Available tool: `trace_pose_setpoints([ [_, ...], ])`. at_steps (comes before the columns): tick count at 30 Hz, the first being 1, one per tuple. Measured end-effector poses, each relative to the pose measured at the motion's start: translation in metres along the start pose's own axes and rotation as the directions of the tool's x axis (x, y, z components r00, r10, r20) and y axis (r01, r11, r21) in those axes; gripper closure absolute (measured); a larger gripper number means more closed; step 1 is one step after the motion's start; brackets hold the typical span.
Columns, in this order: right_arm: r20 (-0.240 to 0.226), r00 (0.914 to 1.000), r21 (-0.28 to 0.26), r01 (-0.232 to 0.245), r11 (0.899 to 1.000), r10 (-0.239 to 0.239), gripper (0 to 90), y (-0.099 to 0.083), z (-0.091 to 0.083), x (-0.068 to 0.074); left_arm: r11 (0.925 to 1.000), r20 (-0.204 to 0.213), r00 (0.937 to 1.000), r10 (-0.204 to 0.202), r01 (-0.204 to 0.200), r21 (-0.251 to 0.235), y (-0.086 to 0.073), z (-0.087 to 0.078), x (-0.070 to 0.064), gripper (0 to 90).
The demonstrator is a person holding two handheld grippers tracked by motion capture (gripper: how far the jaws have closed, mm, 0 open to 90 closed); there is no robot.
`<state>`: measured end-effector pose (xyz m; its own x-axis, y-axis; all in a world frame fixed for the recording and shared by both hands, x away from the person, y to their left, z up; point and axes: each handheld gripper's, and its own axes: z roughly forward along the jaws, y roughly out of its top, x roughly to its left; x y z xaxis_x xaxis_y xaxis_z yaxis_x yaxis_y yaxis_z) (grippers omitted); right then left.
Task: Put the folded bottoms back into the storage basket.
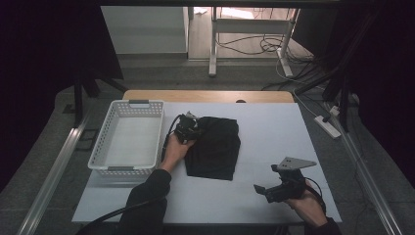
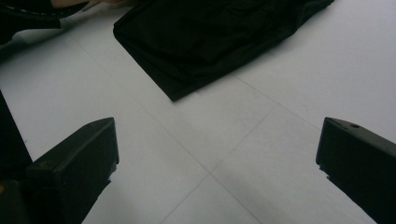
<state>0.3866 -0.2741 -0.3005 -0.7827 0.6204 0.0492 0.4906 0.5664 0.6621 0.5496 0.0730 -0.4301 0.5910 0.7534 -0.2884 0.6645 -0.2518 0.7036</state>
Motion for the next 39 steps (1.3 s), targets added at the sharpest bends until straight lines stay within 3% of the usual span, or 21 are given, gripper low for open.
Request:
trace_pose_setpoints([
  [12,-0.036,0.9979,0.037,0.055,0.998,-0.054,0.0,0.01,0.022,0.003,1.0,0.0,1.0,0.002,-0.002,-0.006,-0.001,0.0,0.0,74.0],
  [19,-0.033,0.9977,0.069,0.061,0.996,-0.059,0.0,0.017,0.036,0.004,0.9999,-0.011,0.9999,0.011,-0.011,-0.007,-0.002,-0.001,-0.001,74.0],
  [39,-0.085,0.9927,0.129,0.096,0.987,-0.085,0.0,0.038,0.082,0.004,0.9996,-0.031,0.9992,0.026,-0.027,-0.009,-0.002,-0.001,-0.004,74.0],
])
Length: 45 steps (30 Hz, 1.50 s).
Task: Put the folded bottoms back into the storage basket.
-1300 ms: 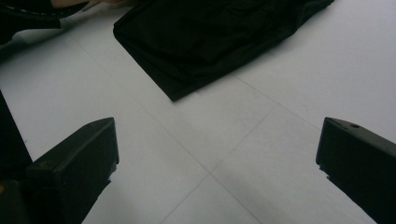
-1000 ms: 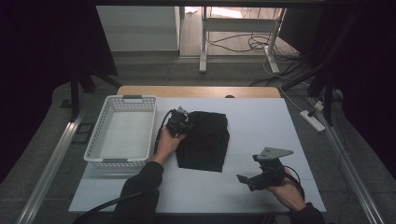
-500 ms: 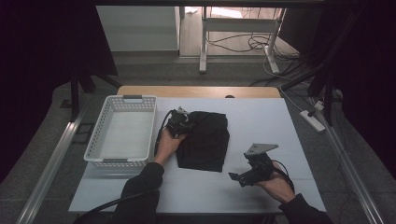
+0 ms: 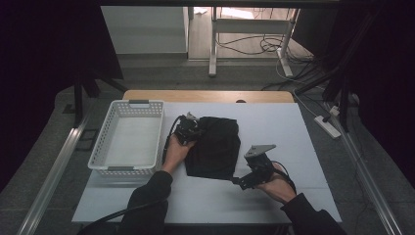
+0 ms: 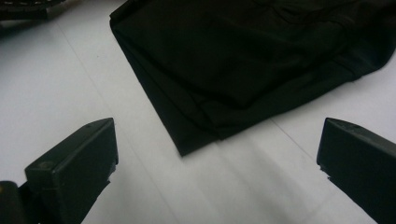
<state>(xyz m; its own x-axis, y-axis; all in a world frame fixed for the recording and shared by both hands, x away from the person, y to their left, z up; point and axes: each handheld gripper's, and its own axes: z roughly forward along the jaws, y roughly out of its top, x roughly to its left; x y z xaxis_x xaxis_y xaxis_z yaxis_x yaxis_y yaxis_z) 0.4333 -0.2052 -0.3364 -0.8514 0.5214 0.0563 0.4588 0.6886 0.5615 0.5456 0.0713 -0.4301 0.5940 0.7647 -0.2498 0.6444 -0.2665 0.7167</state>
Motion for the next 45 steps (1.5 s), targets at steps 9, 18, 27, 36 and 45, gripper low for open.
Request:
trace_pose_setpoints([
  [9,-0.025,0.9991,-0.006,0.033,0.999,-0.033,0.0,0.017,0.02,-0.001,1.0,-0.01,0.9999,0.006,-0.006,0.001,0.0,0.0,-0.001,74.0],
  [18,-0.034,0.9974,0.013,0.065,0.998,-0.064,0.0,0.035,0.041,0.0,1.0,-0.01,0.9999,0.005,-0.005,0.001,0.0,0.0,-0.001,74.0],
  [27,-0.061,0.9926,0.027,0.107,0.994,-0.105,0.0,0.044,0.061,0.004,1.0,-0.009,0.9999,0.005,-0.005,0.002,0.0,0.0,-0.001,74.0],
  [36,-0.023,0.9819,0.107,0.189,0.976,-0.188,0.0,0.038,0.082,0.011,1.0,-0.009,1.0,0.002,-0.002,0.001,0.0,0.0,-0.001,74.0],
  [45,-0.019,0.9707,0.122,0.24,0.963,-0.24,0.0,0.036,0.083,0.012,1.0,-0.007,0.9999,-0.008,0.008,0.0,0.0,0.0,0.0,73.9],
])
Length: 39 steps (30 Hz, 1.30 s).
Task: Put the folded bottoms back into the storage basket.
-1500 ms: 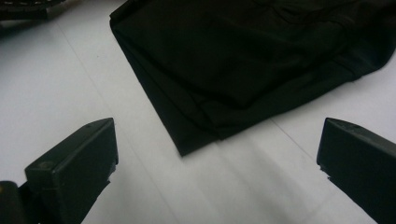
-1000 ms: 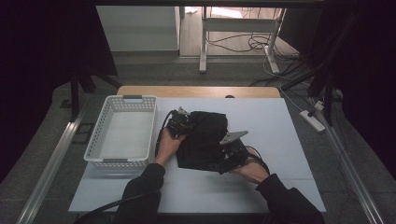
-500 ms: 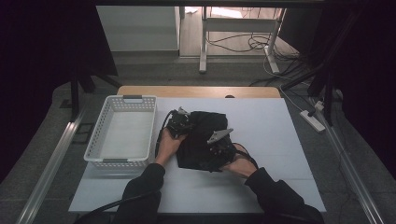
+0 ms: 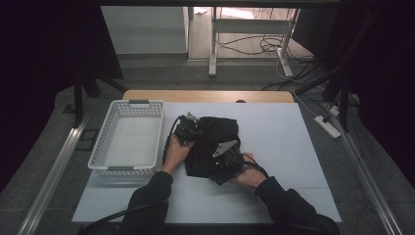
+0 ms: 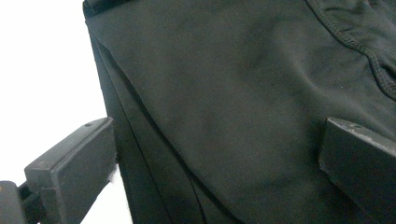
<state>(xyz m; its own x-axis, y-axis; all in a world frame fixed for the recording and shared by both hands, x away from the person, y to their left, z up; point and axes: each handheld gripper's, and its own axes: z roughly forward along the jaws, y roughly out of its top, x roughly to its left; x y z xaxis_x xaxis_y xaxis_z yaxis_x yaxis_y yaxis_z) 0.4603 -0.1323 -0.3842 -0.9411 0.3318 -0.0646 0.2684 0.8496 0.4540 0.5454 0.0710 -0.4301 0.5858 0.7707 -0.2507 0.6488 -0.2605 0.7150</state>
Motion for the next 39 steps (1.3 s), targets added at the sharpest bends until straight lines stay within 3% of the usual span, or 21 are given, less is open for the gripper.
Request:
trace_pose_setpoints([
  [3,-0.004,0.9999,0.008,0.01,1.0,-0.01,0.7,0.001,0.0,-0.001,1.0,0.001,1.0,-0.003,0.003,0.0,0.0,0.0,0.0,73.8],
  [10,0.002,0.9998,0.01,0.018,1.0,-0.018,13.8,0.002,-0.004,-0.005,1.0,0.007,1.0,-0.007,0.007,0.004,0.0,0.0,0.001,73.8],
  [13,-0.006,0.999,0.022,0.044,0.999,-0.044,16.9,0.004,-0.006,-0.002,0.9999,0.01,0.9999,-0.01,0.01,0.003,0.0,0.0,0.002,73.7],
  [16,-0.016,0.9992,0.019,0.037,0.999,-0.037,14.1,0.003,-0.007,-0.002,0.9999,0.011,0.9998,-0.015,0.015,0.001,0.0,0.0,0.002,73.7],
  [18,-0.066,0.9954,0.042,0.072,0.996,-0.069,1.8,0.001,-0.005,0.0,0.9999,0.011,0.9999,-0.011,0.011,0.003,0.0,0.0,0.002,73.6],
  [24,-0.053,0.9956,0.048,0.08,0.996,-0.078,5.6,0.002,-0.005,0.0,0.9998,0.015,0.9997,-0.019,0.019,0.001,0.0,0.0,0.002,73.6],
  [28,-0.039,0.9968,0.033,0.071,0.997,-0.069,20.3,0.002,-0.008,-0.004,0.9997,0.017,0.9996,-0.023,0.023,0.001,0.0,0.0,0.002,73.6],
  [32,0.011,0.9989,-0.001,0.045,0.999,-0.045,53.7,0.001,-0.013,-0.015,0.9997,0.02,0.9995,-0.023,0.023,0.003,0.0,0.0,0.003,73.7],
  [39,0.063,0.9974,-0.006,0.037,0.999,-0.036,75.2,0.002,-0.013,-0.018,0.9998,0.011,0.9997,-0.021,0.021,0.001,0.0,0.0,0.001,74.5],
])
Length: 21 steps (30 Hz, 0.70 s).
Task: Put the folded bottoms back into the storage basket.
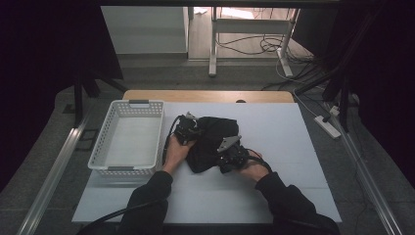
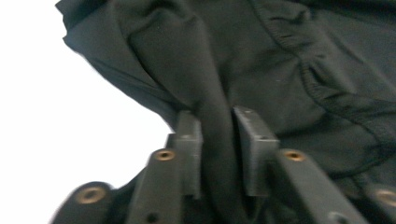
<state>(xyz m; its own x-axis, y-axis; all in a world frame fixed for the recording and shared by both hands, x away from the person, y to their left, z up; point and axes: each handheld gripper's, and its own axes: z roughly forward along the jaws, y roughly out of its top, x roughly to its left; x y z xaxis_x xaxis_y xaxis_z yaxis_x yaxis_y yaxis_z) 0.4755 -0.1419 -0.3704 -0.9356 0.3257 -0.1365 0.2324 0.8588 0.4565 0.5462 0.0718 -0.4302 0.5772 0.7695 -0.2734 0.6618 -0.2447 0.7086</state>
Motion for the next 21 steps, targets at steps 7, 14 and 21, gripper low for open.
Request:
trace_pose_setpoints([
  [7,-0.001,0.9997,0.008,-0.026,1.0,0.026,79.3,0.004,0.0,-0.001,0.9996,-0.008,0.9996,-0.027,0.027,-0.006,0.0,0.0,-0.002,75.8],
  [14,-0.04,0.9983,0.0,-0.042,0.999,0.042,80.8,0.006,-0.004,-0.005,0.9977,0.019,0.9977,-0.065,0.066,-0.02,0.003,-0.004,0.001,78.2],
  [21,-0.085,0.9911,-0.042,-0.106,0.993,0.102,81.0,0.012,-0.016,-0.01,0.9988,0.012,0.9994,-0.034,0.034,-0.035,0.02,-0.019,-0.002,78.5],
])
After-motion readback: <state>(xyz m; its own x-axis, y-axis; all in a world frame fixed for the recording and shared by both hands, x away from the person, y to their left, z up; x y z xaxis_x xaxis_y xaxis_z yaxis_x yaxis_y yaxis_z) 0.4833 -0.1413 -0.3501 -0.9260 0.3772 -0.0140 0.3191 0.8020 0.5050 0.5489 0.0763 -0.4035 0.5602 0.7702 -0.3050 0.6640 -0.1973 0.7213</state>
